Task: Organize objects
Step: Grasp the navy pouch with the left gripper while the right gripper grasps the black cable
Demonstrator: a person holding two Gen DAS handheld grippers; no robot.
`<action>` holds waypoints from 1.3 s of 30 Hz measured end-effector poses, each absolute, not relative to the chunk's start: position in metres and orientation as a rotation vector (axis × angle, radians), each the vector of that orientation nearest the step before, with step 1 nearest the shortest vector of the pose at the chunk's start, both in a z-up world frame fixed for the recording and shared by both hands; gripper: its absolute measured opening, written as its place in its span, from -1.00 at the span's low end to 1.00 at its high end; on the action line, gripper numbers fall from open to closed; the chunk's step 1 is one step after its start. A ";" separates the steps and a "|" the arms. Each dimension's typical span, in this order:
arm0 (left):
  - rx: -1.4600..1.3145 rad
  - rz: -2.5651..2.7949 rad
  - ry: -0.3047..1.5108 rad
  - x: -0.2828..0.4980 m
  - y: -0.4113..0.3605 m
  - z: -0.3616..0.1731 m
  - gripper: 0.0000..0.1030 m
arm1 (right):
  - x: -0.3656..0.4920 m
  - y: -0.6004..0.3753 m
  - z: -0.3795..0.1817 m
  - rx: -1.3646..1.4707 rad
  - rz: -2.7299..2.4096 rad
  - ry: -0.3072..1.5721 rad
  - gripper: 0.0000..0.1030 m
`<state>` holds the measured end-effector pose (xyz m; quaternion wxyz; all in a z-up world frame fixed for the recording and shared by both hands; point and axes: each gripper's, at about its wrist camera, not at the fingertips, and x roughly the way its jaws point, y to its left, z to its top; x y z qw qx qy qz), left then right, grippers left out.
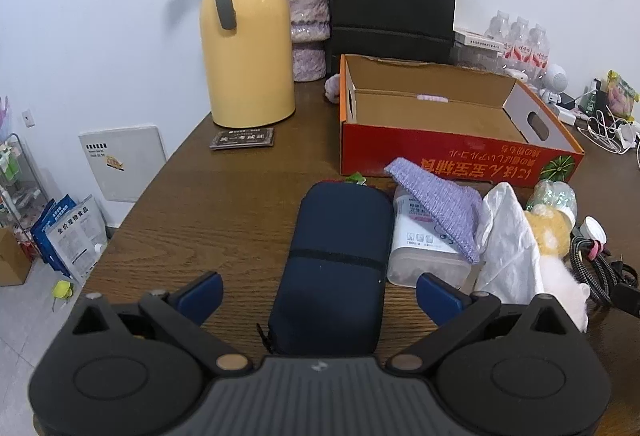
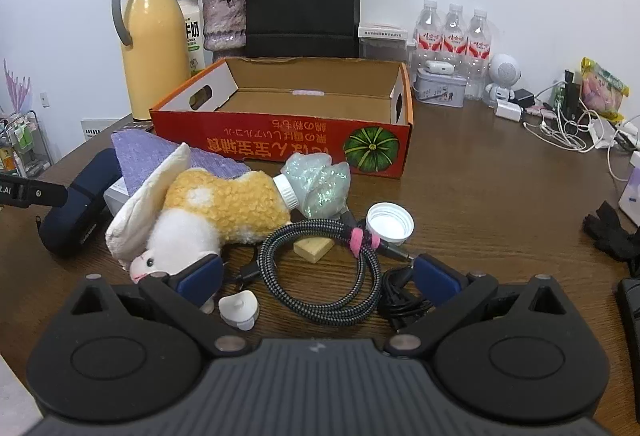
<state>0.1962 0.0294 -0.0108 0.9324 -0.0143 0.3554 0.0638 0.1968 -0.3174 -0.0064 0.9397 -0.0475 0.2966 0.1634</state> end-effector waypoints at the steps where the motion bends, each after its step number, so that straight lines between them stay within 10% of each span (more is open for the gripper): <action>1: -0.030 0.129 0.731 0.198 0.030 -0.012 1.00 | 0.198 -0.318 -0.007 -0.092 0.336 0.609 1.00; 39: -0.085 0.049 0.773 0.251 0.034 -0.060 0.90 | 0.257 -0.321 -0.049 0.041 0.429 0.669 0.92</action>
